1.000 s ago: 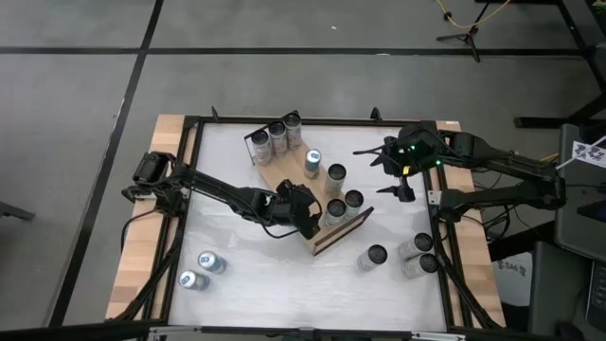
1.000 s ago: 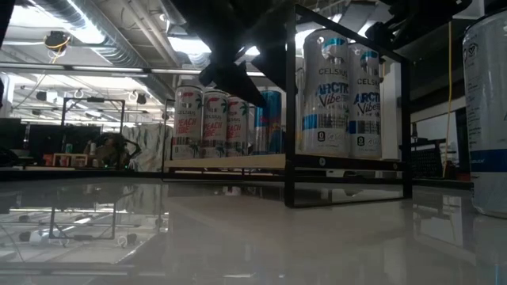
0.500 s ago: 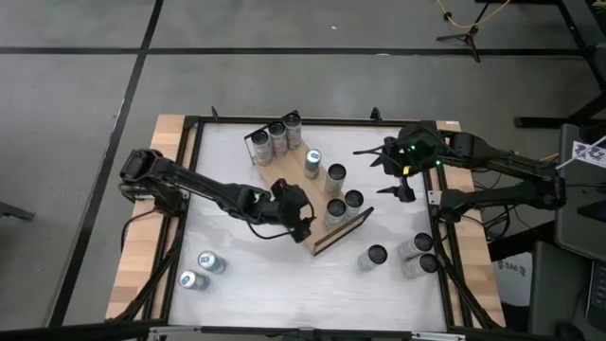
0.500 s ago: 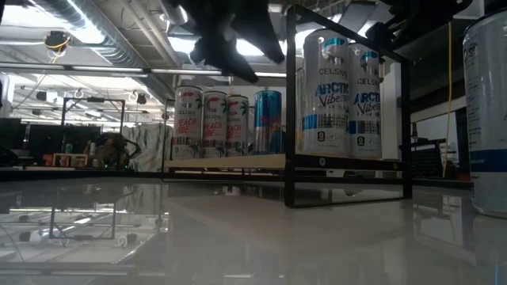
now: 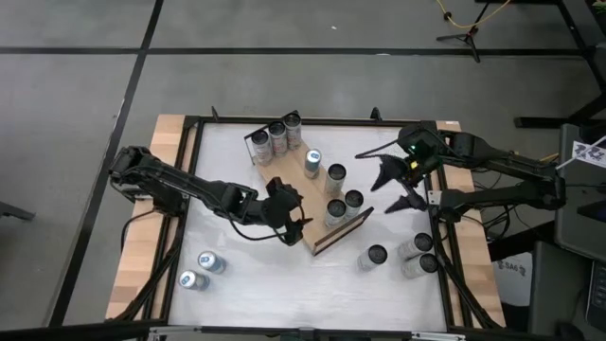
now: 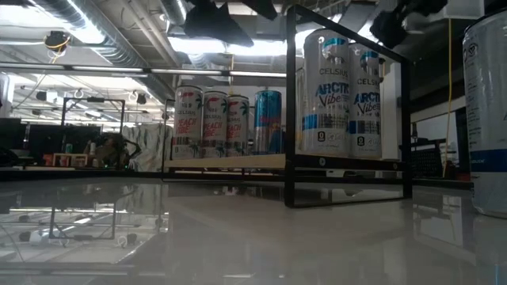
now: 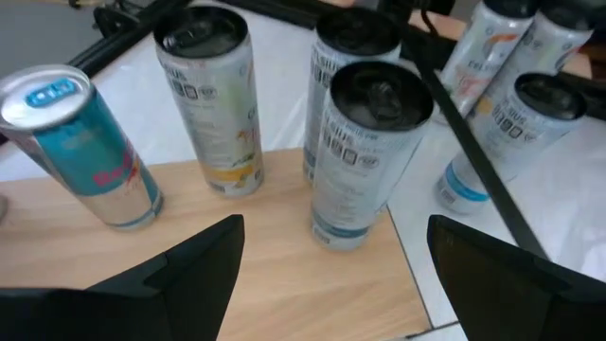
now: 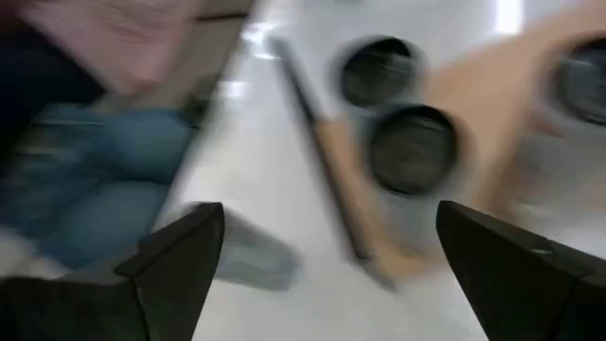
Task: Place canned beverage on shelf
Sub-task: Put the white and blue soda can on the shelf and align with the other white and blue soda can
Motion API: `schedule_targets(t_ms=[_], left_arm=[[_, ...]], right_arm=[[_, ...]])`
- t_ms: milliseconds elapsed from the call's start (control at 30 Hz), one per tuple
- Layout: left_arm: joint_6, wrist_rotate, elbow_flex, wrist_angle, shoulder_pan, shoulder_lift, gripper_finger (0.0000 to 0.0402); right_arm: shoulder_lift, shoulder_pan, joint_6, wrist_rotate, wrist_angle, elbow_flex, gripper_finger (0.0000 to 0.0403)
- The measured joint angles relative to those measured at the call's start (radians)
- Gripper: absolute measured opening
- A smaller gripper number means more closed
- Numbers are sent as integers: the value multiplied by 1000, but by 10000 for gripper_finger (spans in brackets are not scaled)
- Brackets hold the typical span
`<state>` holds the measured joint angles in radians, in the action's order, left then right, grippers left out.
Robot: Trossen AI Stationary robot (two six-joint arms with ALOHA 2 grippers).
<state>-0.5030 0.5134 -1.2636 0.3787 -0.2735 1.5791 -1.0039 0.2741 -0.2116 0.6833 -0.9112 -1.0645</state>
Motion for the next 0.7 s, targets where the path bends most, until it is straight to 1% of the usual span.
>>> schedule_targets(t_ms=[67, 167, 333, 467, 533, 567, 633, 700], left_arm=[[0, -2, 0, 3, -4, 2, 325], [-4, -2, 0, 3, -4, 5, 325], [-12, -1, 0, 2, -4, 6, 325], [-11, -2, 0, 2, -4, 6, 325], [-11, -2, 0, 2, -4, 6, 325], [-11, -2, 0, 3, -4, 6, 325], [-11, -2, 0, 2, -4, 6, 325], [-11, -2, 0, 2, -4, 6, 325]], right_arm=[[0, 0, 5, 99, 9, 0, 379], [0, 0, 7, 207, 35, 0, 379], [0, 0, 25, 300, 49, 0, 379], [9, -17, 70, 334, 50, 0, 379], [20, -54, 76, 311, 51, 0, 379], [28, -77, 95, 273, 51, 0, 379], [43, -137, 164, 152, 52, 0, 379], [57, -210, 254, -6, 51, 0, 379]])
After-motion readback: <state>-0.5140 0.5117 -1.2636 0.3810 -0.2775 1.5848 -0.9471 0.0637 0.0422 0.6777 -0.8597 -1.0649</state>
